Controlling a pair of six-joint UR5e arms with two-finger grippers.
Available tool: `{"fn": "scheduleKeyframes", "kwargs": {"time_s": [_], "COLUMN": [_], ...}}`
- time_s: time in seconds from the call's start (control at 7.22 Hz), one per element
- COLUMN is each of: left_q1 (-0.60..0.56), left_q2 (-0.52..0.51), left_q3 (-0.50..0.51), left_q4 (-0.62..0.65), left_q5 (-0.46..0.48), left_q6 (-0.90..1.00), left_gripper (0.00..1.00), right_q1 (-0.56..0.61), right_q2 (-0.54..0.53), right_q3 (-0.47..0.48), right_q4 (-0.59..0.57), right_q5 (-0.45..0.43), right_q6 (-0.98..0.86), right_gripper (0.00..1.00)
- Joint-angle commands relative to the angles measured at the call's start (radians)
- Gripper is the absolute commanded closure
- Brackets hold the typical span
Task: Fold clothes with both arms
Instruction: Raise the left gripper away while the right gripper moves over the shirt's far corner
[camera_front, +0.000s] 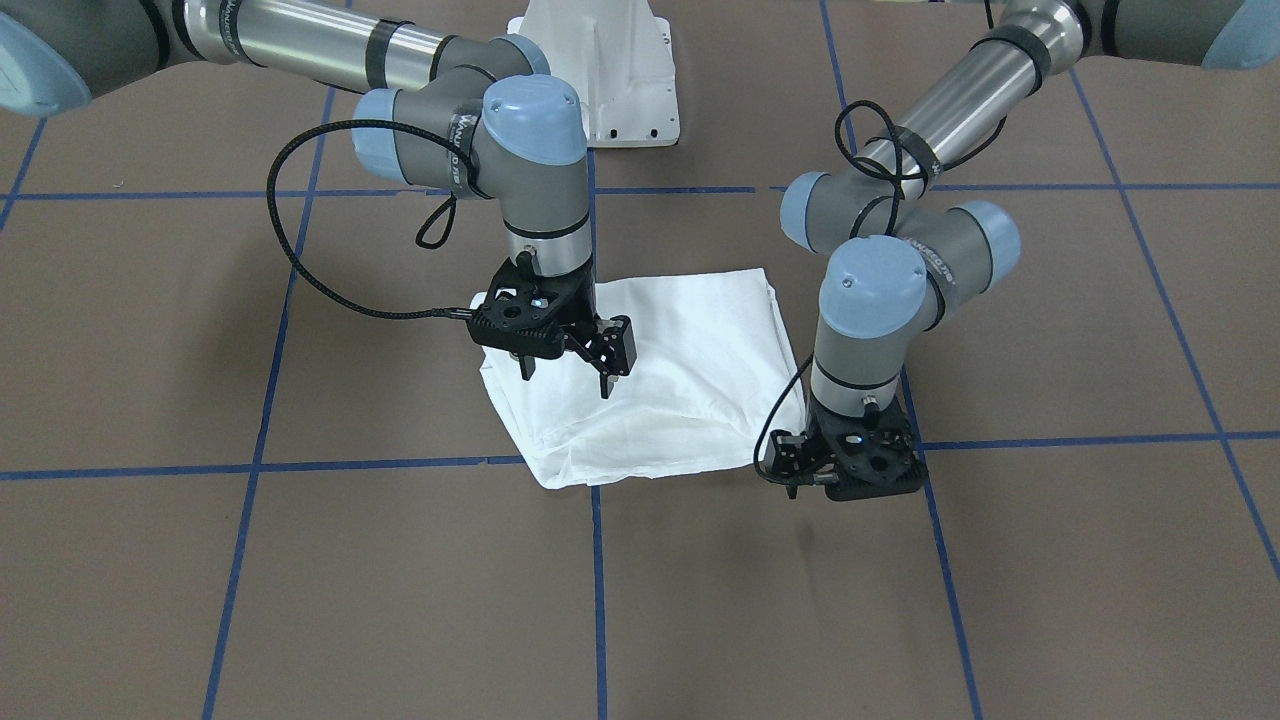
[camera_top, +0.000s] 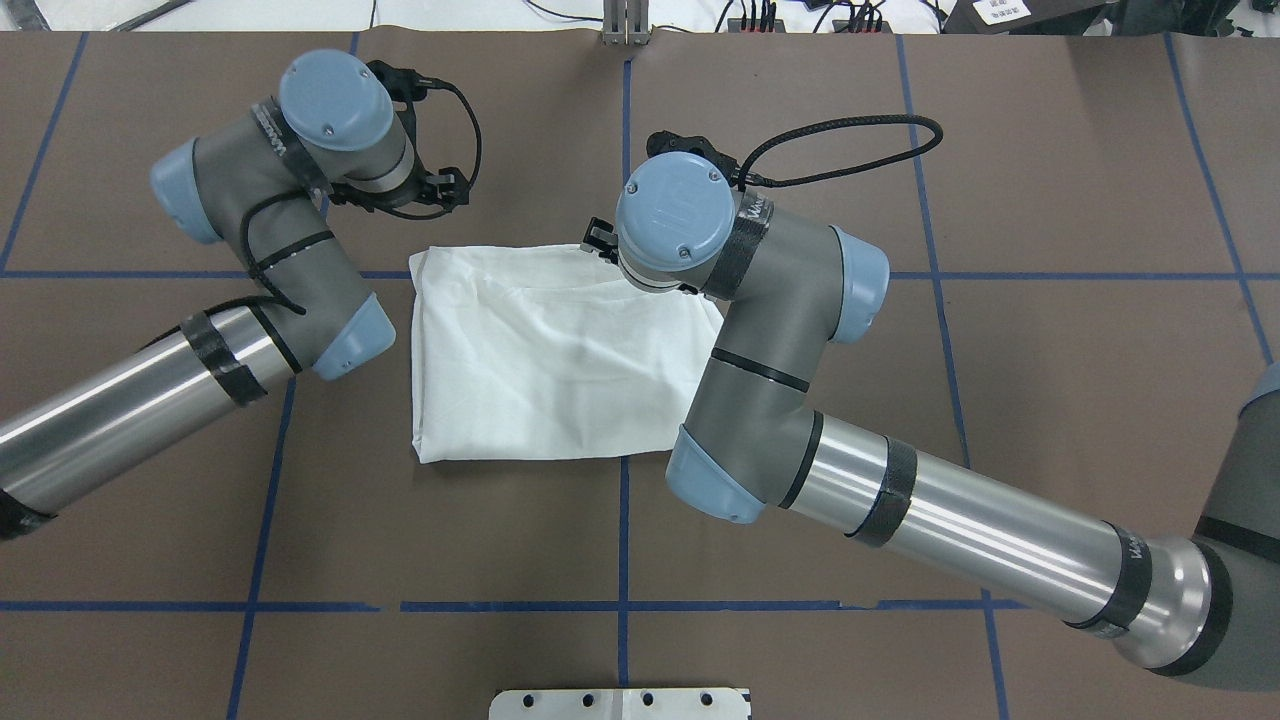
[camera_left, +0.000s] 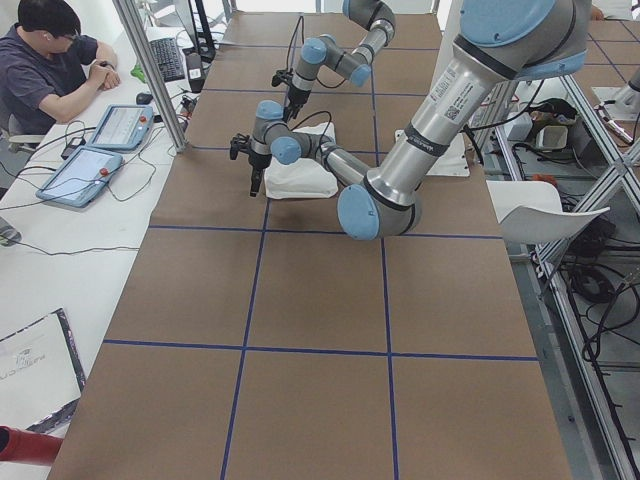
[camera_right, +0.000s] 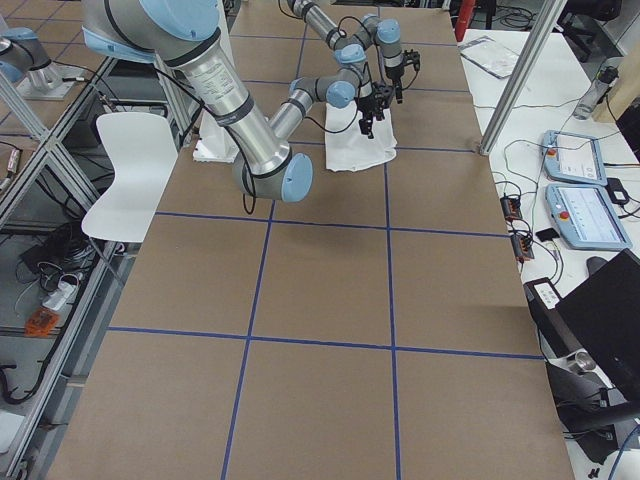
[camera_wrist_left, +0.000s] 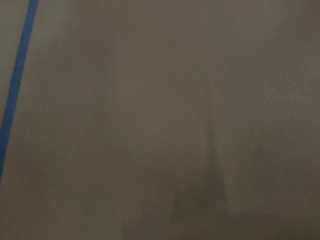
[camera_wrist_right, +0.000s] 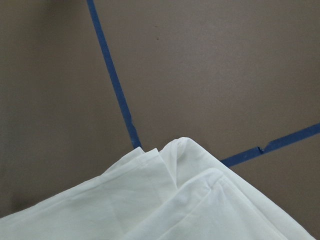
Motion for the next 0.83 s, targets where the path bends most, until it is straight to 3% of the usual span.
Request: {"fn": "scheduleKeyframes", "kwargs": {"time_s": [0.0, 0.28, 0.42, 0.69], "left_q1": [-0.083, -0.159, -0.175, -0.175], "left_q2": [-0.002, 0.112, 0.134, 0.136], "left_q3": [0.000, -0.128, -0.155, -0.155], "left_q4": [-0.002, 0.001, 0.003, 0.001], "left_q5": [-0.041, -0.191, -0.202, -0.202], "left_q6": [0.193, 0.384, 0.398, 0.398], "left_gripper": [0.00, 0.00, 0.00, 0.00], "right_q1": [-0.011, -0.013, -0.013, -0.018], "right_q2": [0.007, 0.090, 0.160, 0.202], "right_q3": [-0.006, -0.122, -0.214, -0.368], "right_q4": [-0.002, 0.002, 0.011, 0.119], "right_q5": [-0.005, -0.022, -0.038, -0.058], "right_q6": [0.002, -0.004, -0.004, -0.004], "right_gripper": [0.00, 0.00, 0.00, 0.07]}}
